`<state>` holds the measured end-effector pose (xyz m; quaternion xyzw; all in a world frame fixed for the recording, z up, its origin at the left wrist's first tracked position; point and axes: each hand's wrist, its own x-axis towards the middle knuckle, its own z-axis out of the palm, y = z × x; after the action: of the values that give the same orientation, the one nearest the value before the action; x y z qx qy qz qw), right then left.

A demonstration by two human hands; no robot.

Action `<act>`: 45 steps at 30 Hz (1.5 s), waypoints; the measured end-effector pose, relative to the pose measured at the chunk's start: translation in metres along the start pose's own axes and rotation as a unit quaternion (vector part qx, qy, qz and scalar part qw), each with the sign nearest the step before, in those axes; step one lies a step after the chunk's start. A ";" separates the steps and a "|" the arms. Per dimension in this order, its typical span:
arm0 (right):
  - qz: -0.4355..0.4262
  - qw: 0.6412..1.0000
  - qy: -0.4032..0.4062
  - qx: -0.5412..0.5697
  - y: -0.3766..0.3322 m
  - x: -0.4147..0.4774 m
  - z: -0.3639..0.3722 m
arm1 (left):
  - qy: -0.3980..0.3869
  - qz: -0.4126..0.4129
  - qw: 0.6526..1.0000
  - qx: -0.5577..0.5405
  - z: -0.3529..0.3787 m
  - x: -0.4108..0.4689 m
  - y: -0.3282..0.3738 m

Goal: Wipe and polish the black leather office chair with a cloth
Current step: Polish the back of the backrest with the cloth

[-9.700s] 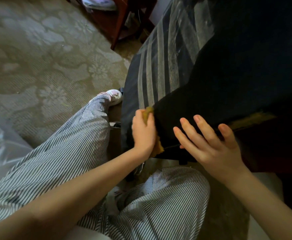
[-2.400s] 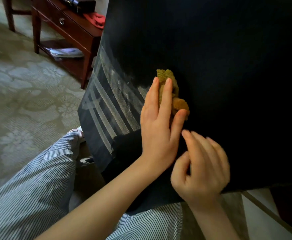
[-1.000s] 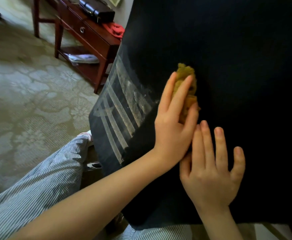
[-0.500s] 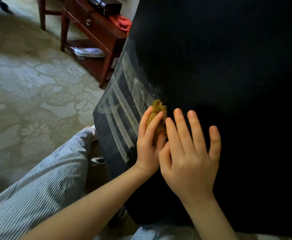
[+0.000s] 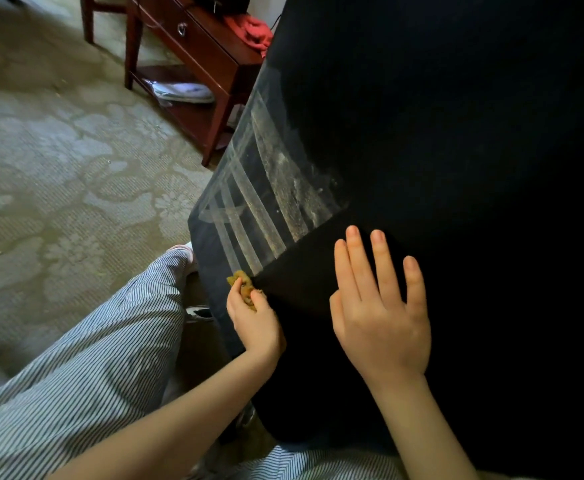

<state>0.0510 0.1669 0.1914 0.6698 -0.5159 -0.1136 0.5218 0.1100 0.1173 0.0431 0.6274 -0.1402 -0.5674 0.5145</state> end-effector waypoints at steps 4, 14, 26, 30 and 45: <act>-0.001 1.000 0.009 0.011 0.004 -0.005 0.003 | -0.023 0.064 0.997 -0.038 0.009 -0.027 0.036; 0.074 0.983 0.121 0.114 0.020 -0.028 0.003 | -0.199 0.483 0.848 -0.094 0.023 -0.094 0.117; 0.064 0.966 0.190 0.161 0.011 0.005 -0.009 | -0.191 0.528 0.825 -0.058 0.021 -0.058 0.081; 0.033 0.991 0.112 0.068 0.008 0.000 0.012 | -0.127 0.510 0.851 -0.017 0.017 -0.030 0.049; 0.009 0.995 0.090 0.040 0.006 -0.002 0.020 | -0.127 0.430 0.894 -0.019 0.007 -0.023 0.057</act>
<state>0.0329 0.1574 0.1868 0.6927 -0.4775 -0.0274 0.5398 0.1197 0.1073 0.1032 0.4190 -0.4495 -0.3682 0.6977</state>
